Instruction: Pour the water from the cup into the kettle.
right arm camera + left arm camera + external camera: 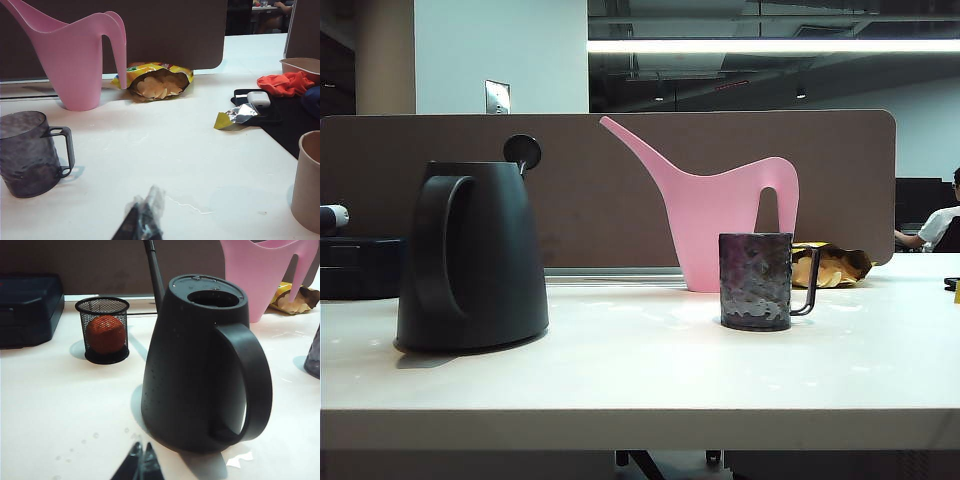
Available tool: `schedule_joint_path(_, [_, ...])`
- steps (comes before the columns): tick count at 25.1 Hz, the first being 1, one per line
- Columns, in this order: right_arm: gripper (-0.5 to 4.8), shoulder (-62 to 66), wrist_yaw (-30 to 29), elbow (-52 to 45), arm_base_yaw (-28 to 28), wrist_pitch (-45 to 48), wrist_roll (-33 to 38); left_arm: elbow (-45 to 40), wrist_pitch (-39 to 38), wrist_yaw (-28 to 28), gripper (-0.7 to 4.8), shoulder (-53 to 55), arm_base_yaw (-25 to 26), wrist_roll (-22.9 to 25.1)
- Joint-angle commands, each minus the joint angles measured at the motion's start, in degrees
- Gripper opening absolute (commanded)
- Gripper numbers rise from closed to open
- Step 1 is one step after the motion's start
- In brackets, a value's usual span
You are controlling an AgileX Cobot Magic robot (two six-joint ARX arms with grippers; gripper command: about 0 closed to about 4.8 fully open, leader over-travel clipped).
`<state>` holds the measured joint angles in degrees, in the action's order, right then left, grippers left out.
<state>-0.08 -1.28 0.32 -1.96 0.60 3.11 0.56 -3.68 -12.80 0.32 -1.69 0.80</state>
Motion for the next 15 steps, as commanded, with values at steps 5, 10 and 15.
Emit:
schedule_joint_path(5, [-0.06,-0.07,-0.02,0.04,0.00,0.90,-0.17,0.07,0.74,0.07,-0.05,0.04,0.00,0.26])
schedule_joint_path(10, [-0.06,-0.07,-0.63,0.15,0.02,0.90,-0.15,0.09,0.74,0.09,-0.05,0.04,0.00,0.26])
schedule_joint_path(15, [-0.06,0.00,-2.58,4.33,0.00,-4.76,0.28,0.17,0.81,-0.09,-0.05,0.04,0.00,0.24])
